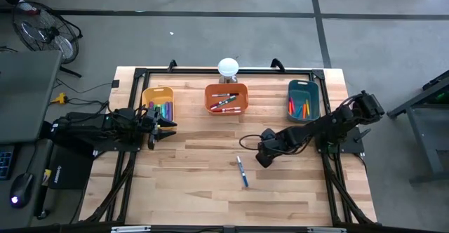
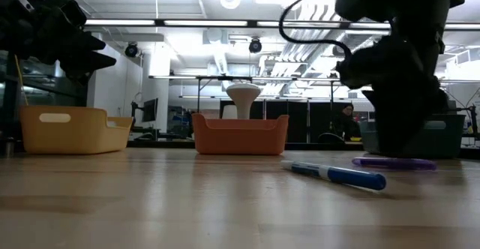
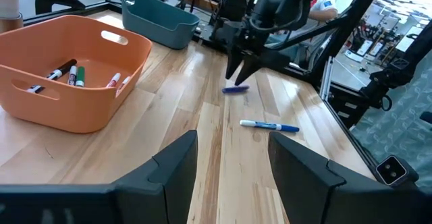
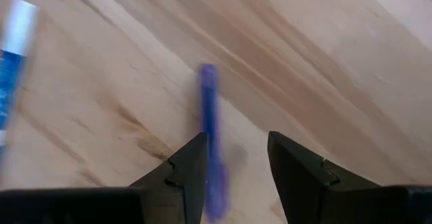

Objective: Pick & Place Markers
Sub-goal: Put the dark blue pen into the blue bin, then put the blue marker pen into the orange bin

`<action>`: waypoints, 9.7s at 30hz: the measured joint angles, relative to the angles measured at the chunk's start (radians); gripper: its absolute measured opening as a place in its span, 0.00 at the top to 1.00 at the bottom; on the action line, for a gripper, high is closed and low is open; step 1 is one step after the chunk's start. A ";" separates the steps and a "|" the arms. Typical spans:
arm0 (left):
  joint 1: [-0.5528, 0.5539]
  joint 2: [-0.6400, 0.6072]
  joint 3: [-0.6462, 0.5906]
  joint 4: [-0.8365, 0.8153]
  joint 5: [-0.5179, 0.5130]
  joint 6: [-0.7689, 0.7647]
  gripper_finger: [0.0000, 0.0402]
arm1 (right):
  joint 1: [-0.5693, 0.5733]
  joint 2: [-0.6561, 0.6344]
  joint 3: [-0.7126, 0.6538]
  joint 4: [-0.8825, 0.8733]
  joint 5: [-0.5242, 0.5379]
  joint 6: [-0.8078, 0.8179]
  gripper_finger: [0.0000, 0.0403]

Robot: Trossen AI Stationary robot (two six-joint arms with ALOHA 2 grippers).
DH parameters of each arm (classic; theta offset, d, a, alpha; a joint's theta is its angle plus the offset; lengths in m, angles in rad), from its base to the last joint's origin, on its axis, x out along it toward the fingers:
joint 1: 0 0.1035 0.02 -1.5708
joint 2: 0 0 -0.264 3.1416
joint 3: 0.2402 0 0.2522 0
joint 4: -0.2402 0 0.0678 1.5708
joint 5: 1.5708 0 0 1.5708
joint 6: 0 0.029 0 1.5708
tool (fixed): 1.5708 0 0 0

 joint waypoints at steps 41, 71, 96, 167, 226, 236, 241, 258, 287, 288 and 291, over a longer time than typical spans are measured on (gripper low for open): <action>0.000 0.000 0.000 0.000 0.000 0.000 0.56 | 0.086 0.154 0.006 0.076 0.117 -0.068 0.68; 0.000 0.000 0.000 0.000 0.000 0.000 0.56 | 0.052 0.027 -0.007 -0.015 0.064 0.007 0.93; 0.000 0.000 0.000 0.000 0.000 0.000 0.56 | -0.261 -0.465 -0.001 -0.519 0.375 0.135 0.93; 0.000 0.000 0.000 0.000 0.000 0.000 0.56 | -1.009 -0.529 -0.223 -0.085 0.053 -0.377 0.65; 0.000 0.000 0.000 0.000 0.000 0.000 0.56 | -0.196 -0.072 -0.124 -0.442 0.152 -0.264 0.65; 0.000 0.000 0.000 0.000 0.000 0.000 0.56 | -0.196 -0.071 -0.124 -0.433 0.217 -0.201 0.65; 0.000 0.000 0.000 0.000 0.000 0.000 0.56 | -0.197 -0.071 -0.124 -0.427 0.238 -0.207 0.65; 0.000 0.000 0.000 0.000 0.000 0.000 0.56 | -0.324 -0.071 -0.124 -0.362 0.146 -0.391 0.65; 0.000 0.000 0.000 0.000 0.000 0.000 0.56 | -0.474 -0.074 -0.141 -0.296 0.038 -0.652 0.65; 0.000 0.000 0.000 0.000 0.000 0.000 0.56 | -0.483 -0.076 -0.150 -0.291 0.028 -0.653 0.65; 0.000 0.000 0.000 0.000 0.000 0.000 0.56 | -0.503 -0.078 -0.173 -0.274 -0.007 -0.653 0.65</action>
